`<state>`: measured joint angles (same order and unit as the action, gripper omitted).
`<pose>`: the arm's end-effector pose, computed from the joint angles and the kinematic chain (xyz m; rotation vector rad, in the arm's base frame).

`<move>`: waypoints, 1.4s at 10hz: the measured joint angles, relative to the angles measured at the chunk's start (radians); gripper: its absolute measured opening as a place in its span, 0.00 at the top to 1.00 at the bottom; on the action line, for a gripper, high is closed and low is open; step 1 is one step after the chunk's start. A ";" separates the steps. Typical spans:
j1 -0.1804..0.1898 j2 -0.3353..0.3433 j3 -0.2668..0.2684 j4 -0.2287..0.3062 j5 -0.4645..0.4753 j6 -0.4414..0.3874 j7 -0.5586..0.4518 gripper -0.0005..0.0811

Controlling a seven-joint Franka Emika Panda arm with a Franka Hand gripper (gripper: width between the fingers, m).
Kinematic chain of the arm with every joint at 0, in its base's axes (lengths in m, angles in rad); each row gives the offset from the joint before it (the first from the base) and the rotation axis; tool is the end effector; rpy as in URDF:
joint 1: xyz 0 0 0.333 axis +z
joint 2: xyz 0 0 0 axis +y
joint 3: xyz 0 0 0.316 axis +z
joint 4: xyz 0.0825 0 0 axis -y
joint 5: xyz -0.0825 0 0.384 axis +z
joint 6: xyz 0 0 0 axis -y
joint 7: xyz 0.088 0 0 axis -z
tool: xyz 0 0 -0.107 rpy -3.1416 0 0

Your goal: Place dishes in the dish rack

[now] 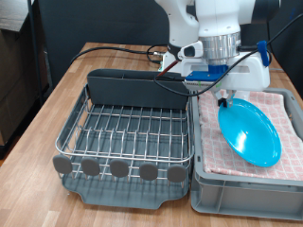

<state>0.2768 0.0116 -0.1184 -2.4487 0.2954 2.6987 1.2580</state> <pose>0.4970 0.0695 0.3176 -2.2370 1.7936 -0.1125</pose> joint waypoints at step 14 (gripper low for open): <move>-0.028 -0.204 -0.006 0.067 -0.352 -0.405 0.106 0.96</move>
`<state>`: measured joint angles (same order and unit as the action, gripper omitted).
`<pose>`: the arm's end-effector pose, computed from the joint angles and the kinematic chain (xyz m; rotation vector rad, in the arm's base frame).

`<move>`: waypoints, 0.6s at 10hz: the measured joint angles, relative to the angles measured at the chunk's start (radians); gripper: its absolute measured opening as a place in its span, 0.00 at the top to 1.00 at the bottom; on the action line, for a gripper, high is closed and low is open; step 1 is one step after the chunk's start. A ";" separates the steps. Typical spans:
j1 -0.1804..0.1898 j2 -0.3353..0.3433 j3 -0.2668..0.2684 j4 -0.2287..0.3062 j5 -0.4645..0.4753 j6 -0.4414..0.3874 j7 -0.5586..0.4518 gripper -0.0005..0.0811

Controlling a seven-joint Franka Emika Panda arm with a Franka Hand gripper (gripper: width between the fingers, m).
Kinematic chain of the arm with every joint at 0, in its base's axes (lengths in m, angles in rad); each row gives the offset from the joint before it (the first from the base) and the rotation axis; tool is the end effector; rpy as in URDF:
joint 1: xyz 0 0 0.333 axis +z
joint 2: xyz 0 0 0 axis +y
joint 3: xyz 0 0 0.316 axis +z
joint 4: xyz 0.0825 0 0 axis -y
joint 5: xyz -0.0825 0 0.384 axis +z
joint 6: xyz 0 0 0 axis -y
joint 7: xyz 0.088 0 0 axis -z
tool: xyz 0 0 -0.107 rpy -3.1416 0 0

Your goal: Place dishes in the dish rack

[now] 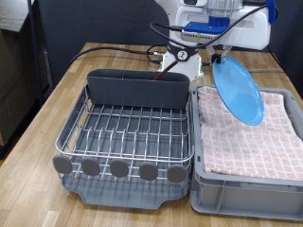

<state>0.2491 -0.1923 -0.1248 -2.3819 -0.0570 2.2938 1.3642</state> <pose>0.4766 0.0576 0.4054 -2.5423 1.7455 -0.1388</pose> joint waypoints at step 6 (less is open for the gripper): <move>-0.043 0.002 -0.037 0.120 -0.211 -0.228 -0.103 0.96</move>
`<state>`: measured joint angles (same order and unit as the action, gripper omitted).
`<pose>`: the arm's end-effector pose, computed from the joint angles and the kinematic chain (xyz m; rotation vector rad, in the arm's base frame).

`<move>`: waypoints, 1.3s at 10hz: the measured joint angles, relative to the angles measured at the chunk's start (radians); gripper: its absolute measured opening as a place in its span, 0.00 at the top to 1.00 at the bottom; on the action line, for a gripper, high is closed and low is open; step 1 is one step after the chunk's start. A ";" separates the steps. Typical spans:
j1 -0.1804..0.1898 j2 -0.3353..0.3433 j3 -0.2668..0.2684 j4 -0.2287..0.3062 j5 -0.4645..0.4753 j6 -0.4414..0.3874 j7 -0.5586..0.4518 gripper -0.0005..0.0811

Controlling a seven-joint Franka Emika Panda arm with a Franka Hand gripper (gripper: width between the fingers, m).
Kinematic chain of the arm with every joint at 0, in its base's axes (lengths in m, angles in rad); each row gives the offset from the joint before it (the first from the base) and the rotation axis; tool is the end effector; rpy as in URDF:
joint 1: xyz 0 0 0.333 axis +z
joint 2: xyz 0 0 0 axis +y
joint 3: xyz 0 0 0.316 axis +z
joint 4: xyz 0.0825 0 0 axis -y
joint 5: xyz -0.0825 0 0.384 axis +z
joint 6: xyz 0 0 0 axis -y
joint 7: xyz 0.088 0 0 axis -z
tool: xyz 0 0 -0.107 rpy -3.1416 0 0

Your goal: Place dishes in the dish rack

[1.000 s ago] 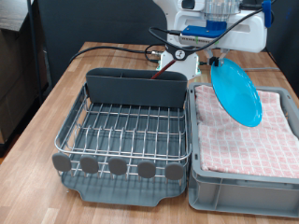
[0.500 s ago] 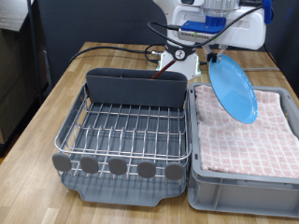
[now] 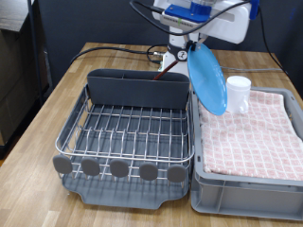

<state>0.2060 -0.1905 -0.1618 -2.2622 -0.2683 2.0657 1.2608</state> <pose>0.4864 0.0058 0.4393 2.5435 -1.5330 0.1782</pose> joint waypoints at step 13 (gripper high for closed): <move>-0.025 0.048 -0.070 0.150 -0.209 -0.100 -0.248 0.96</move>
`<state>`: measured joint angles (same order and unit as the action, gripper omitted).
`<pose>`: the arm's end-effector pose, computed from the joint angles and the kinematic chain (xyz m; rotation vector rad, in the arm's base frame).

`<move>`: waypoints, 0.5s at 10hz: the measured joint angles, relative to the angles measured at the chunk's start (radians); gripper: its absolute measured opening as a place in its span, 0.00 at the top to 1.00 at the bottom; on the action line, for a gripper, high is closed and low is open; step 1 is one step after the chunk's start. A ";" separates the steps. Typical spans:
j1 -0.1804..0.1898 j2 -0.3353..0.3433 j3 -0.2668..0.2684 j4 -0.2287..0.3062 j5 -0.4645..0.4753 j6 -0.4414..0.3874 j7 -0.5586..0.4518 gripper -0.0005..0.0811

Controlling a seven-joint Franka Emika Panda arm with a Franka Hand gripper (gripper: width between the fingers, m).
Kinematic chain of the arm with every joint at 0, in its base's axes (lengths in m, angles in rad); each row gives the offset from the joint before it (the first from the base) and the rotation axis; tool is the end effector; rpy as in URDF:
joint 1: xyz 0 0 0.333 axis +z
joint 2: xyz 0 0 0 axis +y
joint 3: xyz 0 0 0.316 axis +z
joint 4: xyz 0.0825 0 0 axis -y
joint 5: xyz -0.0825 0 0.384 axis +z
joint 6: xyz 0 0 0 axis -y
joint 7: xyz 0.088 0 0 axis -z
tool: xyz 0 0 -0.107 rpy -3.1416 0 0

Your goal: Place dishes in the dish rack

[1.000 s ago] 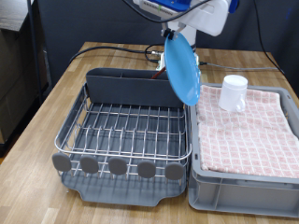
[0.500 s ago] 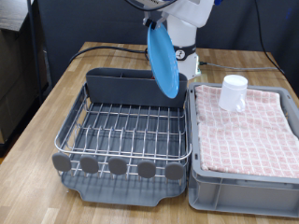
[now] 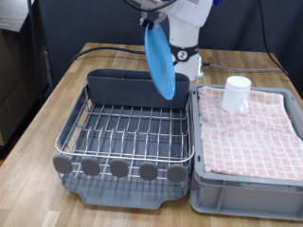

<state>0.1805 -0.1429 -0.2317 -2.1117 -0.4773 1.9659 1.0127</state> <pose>0.5114 -0.0597 0.4812 2.5078 -1.1714 0.2602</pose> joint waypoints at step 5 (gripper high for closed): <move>-0.009 0.015 -0.047 0.019 -0.037 0.028 -0.098 0.96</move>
<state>0.1715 -0.1283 -0.2790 -2.0926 -0.5146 1.9940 0.9144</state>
